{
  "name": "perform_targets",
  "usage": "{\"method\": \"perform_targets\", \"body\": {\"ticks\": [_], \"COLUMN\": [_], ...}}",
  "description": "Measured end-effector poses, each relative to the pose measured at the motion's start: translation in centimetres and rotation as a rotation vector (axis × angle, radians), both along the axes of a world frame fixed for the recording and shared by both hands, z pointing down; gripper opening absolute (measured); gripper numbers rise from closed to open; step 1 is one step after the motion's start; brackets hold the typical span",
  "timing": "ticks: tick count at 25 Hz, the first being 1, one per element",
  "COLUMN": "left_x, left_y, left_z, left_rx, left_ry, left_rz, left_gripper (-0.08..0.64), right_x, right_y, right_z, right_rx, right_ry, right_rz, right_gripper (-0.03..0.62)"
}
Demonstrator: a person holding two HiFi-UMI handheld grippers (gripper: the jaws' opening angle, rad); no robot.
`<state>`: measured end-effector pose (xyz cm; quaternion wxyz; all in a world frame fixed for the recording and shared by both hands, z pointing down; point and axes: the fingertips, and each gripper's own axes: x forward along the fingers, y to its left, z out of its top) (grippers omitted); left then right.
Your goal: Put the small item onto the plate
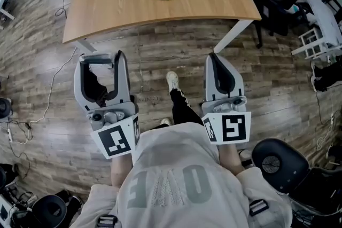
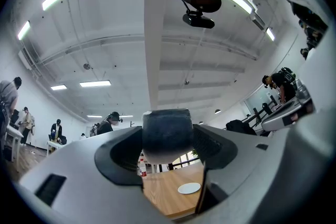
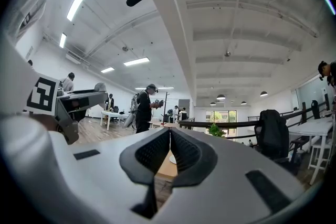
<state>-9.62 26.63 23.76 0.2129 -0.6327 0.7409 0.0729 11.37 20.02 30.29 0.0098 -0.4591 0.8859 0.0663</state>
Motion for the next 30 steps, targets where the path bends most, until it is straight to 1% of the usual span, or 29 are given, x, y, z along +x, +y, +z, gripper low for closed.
{"method": "perform_targets", "body": {"ticks": [4,9,12,14,17,20,22,26,30], "left_x": [-1.0,-1.2,-2.0,-2.6,-3.7,-4.9,-5.8,-6.8,-8.7], "left_y": [-1.8,-6.5,-9.6,-12.5,-17.2,-21.2,-24.1,-29.6,-34.0], "left_z": [1.2,1.6,1.0,0.5,0.5,-0.1,-0.3,-1.1,-1.4], "left_rx": [-0.006,-0.027,-0.021,-0.019,-0.043,-0.036,-0.046,-0.035,-0.063], "left_ry": [0.030,-0.036,-0.044,-0.046,-0.054,-0.051,-0.047,-0.042,-0.041], "left_rz": [-0.018,-0.028,-0.045,-0.053,-0.082,-0.105,-0.128,-0.147,-0.202], "left_gripper": [0.305,0.305,0.305,0.305,0.305,0.305,0.305,0.305,0.305], "right_x": [-0.5,-1.3,-2.6,-3.7,-5.5,-7.2,-8.1,-9.6,-11.4], "right_y": [-2.0,-7.2,-11.0,-14.3,-19.0,-23.0,-25.9,-32.0,-36.8], "right_z": [0.8,2.6,2.8,3.0,3.2,2.7,2.3,2.2,1.6], "right_rx": [0.007,-0.024,-0.040,-0.057,-0.098,-0.105,-0.108,-0.122,-0.142], "right_ry": [0.000,-0.008,-0.021,-0.018,-0.006,0.008,0.018,0.030,0.003], "right_rz": [-0.011,-0.027,-0.052,-0.079,-0.122,-0.157,-0.178,-0.218,-0.260], "right_gripper": [0.018,0.018,0.018,0.018,0.018,0.018,0.018,0.018,0.018]}}
